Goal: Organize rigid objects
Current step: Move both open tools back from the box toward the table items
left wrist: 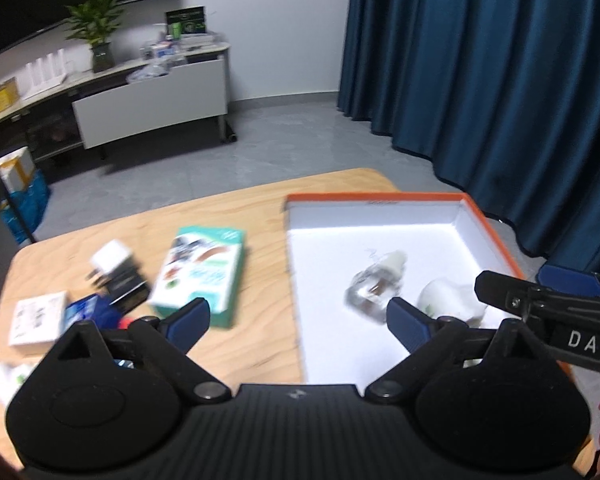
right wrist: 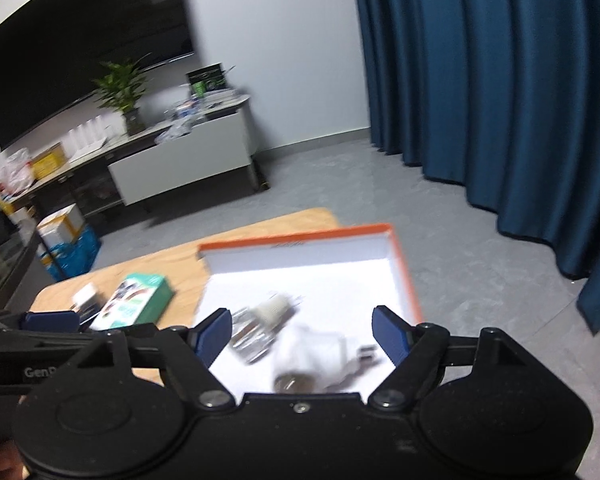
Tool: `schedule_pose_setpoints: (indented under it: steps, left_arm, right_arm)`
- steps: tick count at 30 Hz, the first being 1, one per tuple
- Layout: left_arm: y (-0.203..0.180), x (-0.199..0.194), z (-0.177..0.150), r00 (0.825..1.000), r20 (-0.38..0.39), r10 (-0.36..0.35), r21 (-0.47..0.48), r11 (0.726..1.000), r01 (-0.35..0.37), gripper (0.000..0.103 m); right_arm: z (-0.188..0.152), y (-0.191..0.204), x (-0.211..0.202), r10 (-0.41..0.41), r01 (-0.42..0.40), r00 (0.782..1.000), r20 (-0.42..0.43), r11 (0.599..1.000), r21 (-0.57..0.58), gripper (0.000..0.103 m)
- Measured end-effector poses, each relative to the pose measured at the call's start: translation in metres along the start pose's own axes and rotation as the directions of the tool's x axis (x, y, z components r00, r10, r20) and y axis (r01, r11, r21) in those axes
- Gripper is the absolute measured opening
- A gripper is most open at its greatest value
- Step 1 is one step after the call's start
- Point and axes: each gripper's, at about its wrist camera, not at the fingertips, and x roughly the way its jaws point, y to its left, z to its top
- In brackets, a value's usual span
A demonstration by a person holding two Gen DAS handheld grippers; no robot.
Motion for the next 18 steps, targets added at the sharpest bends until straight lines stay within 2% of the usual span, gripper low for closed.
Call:
schedule_pose_setpoints:
  steps: [6, 11, 14, 18]
  left_arm:
    - [0.036, -0.022, -0.024, 0.999, -0.003, 0.044, -0.057, 0.997, -0.044, 0.098]
    - [0.071, -0.037, -0.044, 0.993, -0.005, 0.115, -0.094, 0.989, -0.115, 0.098]
    - [0.099, -0.046, -0.057, 0.982, 0.001, 0.188, -0.113, 0.976, -0.187, 0.099]
    - [0.147, -0.046, -0.072, 0.965, -0.047, 0.26, -0.179, 0.948, -0.264, 0.099]
  right_arm:
    - [-0.015, 0.04, 0.0, 0.066, -0.069, 0.997, -0.042, 0.995, -0.07, 0.091]
    - [-0.029, 0.078, 0.002, 0.138, -0.149, 0.987, -0.079, 0.977, -0.15, 0.093]
    - [-0.038, 0.1, 0.003, 0.178, -0.197, 0.978, -0.108, 0.96, -0.201, 0.093]
    - [-0.049, 0.126, 0.004, 0.209, -0.239, 0.968, -0.138, 0.939, -0.248, 0.094]
